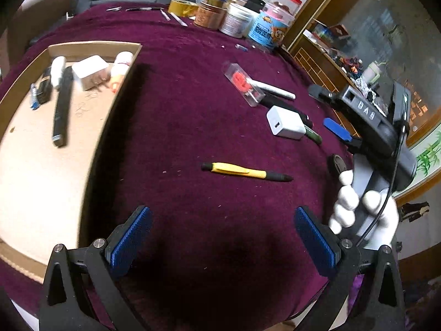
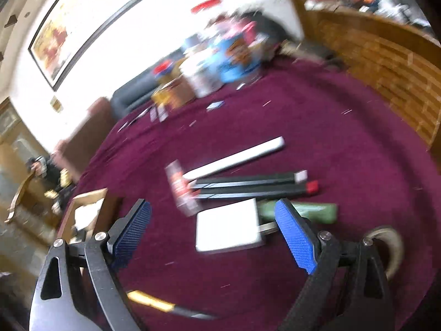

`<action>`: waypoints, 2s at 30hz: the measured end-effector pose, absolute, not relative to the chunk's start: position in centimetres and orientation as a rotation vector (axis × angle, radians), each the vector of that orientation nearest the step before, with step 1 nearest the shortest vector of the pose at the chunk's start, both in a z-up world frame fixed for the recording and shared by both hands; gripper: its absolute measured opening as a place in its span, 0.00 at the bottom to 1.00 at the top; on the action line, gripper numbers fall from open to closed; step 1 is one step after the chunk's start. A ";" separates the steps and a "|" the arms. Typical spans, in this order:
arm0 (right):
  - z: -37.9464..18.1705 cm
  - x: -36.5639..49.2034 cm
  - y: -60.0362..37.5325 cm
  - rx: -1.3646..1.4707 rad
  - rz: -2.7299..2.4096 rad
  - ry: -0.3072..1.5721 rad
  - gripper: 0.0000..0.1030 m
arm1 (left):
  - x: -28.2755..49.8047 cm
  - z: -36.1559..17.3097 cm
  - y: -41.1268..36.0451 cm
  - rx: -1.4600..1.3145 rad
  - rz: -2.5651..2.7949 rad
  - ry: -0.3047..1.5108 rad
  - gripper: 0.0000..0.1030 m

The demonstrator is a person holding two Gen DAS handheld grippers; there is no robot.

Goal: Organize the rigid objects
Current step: 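Grasp the yellow pencil with the left tool and lift it, then carry the pencil toward the box with the left tool while the right tool grasps the black tape roll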

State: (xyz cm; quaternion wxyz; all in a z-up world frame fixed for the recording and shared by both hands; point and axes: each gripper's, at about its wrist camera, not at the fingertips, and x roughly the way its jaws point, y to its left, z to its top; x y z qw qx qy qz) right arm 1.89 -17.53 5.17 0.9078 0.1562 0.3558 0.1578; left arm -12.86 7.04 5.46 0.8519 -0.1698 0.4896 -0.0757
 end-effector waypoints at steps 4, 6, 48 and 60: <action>4.7 0.7 -19.5 0.303 0.269 0.654 0.90 | -12.0 5.8 5.7 -0.295 -0.182 1.025 0.98; 4.0 1.0 -19.7 0.308 0.259 0.659 0.90 | -11.2 6.0 5.1 -0.226 -0.195 1.036 0.98; 2.1 2.4 -20.8 0.389 0.239 0.763 0.90 | -8.9 2.8 0.4 0.095 -0.224 1.000 0.06; 2.0 2.5 -20.4 0.359 0.220 0.762 0.91 | -13.3 7.6 7.8 -0.164 -0.264 0.847 0.06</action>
